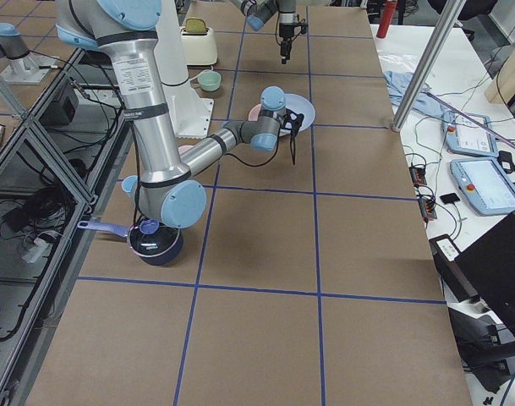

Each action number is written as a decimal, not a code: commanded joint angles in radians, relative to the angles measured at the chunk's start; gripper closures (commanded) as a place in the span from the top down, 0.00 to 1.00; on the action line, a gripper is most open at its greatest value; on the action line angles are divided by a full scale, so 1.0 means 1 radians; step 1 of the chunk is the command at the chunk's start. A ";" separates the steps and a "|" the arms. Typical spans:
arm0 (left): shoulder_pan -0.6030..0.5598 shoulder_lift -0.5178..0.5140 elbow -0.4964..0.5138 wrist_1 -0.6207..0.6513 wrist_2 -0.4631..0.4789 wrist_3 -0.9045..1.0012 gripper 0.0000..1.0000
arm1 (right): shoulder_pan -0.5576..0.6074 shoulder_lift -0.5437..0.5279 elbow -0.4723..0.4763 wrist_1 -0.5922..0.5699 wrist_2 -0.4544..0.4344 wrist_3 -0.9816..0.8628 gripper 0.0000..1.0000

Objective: Stack three plates with pink and blue
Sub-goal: 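Carry the light blue plate onto the pink plate with the right gripper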

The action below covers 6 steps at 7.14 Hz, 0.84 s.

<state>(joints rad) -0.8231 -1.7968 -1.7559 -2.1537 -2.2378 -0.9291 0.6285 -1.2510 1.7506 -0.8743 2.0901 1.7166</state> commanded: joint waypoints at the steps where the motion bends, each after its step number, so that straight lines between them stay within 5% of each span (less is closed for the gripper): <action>1: -0.001 0.000 0.003 0.000 0.003 0.000 0.99 | -0.059 0.059 0.004 -0.115 -0.045 -0.002 0.00; 6: 0.001 0.000 0.001 0.000 0.004 -0.008 0.99 | -0.093 0.067 0.001 -0.124 -0.073 -0.003 0.00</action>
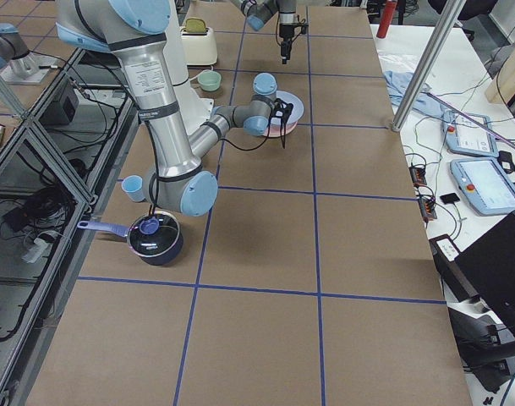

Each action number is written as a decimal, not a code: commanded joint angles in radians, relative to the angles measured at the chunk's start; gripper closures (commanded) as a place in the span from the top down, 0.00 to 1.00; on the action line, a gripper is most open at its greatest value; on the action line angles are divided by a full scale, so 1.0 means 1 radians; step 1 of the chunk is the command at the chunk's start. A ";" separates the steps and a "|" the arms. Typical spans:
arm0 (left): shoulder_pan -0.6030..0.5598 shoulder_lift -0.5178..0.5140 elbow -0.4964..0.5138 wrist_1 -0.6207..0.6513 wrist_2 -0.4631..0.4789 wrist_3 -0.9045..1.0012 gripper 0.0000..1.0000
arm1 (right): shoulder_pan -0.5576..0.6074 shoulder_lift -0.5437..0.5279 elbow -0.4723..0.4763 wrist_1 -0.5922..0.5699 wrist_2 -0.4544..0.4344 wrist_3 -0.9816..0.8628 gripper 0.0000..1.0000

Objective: Stack three plates with pink and blue
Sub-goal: 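Carry the light blue plate onto the pink plate with the right gripper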

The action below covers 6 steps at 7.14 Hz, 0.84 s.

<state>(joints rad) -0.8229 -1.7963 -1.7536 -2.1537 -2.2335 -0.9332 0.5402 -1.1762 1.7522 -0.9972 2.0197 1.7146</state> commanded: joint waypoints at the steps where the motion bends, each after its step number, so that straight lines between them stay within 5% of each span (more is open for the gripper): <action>1: 0.001 0.000 -0.001 0.000 0.000 -0.007 0.99 | -0.006 -0.002 0.000 -0.015 -0.002 -0.001 0.00; 5: 0.001 0.000 -0.004 0.000 -0.003 -0.009 0.99 | -0.012 0.001 0.001 -0.020 -0.001 -0.001 0.07; 6: 0.001 0.000 -0.004 0.000 -0.003 -0.007 0.99 | -0.012 -0.003 0.003 -0.020 -0.006 0.002 0.99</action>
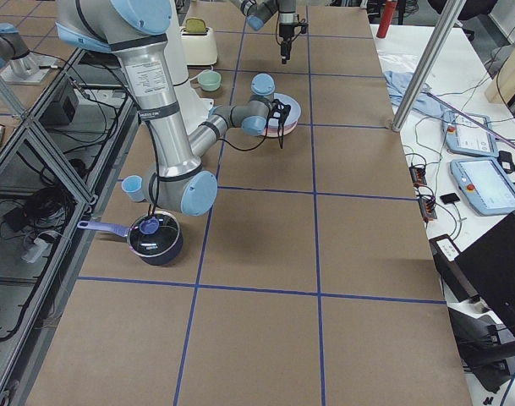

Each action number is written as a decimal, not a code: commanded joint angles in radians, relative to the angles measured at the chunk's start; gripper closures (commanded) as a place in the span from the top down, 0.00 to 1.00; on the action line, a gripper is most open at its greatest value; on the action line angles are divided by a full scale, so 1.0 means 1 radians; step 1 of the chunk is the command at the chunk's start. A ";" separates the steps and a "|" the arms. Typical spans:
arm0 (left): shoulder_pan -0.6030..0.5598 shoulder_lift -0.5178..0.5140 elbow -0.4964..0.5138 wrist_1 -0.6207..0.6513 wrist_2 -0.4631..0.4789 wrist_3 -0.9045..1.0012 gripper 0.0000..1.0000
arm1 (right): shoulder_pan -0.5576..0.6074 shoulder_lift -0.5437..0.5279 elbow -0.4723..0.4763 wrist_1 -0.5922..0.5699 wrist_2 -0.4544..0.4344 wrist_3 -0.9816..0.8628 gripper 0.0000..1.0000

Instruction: Stack three plates with pink and blue

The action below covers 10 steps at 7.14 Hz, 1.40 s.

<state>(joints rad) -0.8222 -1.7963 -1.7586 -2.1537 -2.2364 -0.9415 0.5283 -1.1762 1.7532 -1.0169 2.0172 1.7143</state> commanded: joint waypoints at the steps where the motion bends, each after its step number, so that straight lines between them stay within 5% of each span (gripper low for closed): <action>1: 0.000 0.000 0.002 0.000 0.000 0.001 0.99 | -0.001 -0.005 0.002 0.001 -0.020 -0.001 1.00; 5: -0.041 0.036 -0.005 0.000 -0.002 0.082 0.99 | 0.122 -0.109 0.071 -0.003 0.024 -0.022 1.00; 8: -0.180 0.203 -0.071 0.000 -0.008 0.343 0.99 | 0.449 -0.346 0.066 -0.003 0.274 -0.543 1.00; 10: -0.393 0.313 -0.049 0.005 -0.087 0.665 0.99 | 0.644 -0.460 0.040 -0.043 0.363 -0.869 1.00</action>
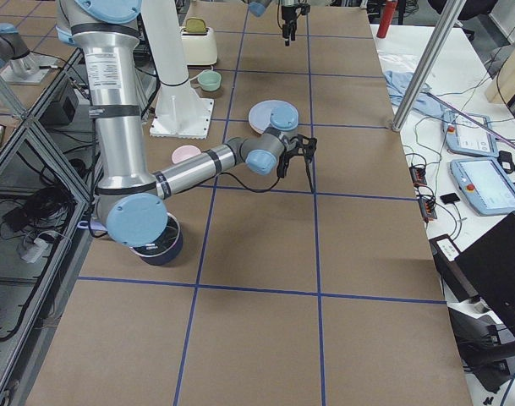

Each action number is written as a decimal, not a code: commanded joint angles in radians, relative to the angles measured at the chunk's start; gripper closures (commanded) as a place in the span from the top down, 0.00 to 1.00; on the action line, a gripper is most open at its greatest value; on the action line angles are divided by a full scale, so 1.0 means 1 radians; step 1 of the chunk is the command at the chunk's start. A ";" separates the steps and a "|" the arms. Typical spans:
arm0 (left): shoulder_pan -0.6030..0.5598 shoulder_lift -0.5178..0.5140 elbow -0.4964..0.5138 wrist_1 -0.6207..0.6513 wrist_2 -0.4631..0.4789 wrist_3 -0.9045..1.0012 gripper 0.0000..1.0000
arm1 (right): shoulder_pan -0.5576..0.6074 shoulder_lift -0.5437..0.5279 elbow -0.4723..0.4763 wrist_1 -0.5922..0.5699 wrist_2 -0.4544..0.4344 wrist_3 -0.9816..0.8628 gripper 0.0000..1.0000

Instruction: Stack three plates with pink and blue

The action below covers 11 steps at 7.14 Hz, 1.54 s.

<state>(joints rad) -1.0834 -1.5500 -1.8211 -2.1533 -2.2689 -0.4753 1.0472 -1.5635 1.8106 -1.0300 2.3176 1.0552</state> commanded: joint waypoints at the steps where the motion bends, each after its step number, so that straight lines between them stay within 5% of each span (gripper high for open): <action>1: -0.252 0.089 0.072 0.009 -0.102 0.365 0.99 | 0.213 -0.107 -0.022 -0.132 0.068 -0.421 1.00; 2: -0.376 0.090 0.153 0.009 -0.130 0.499 0.99 | 0.319 -0.112 -0.020 -0.289 0.068 -0.654 1.00; 4: -0.444 0.088 0.209 0.010 -0.142 0.584 0.99 | 0.431 -0.095 -0.020 -0.522 0.052 -0.977 1.00; 11: -0.446 0.091 0.184 0.013 -0.132 0.531 0.99 | 0.432 -0.040 -0.080 -0.541 0.077 -0.983 1.00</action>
<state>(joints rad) -1.5283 -1.4637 -1.6244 -2.1394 -2.4007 0.0556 1.4794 -1.6147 1.7345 -1.5659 2.3729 0.0755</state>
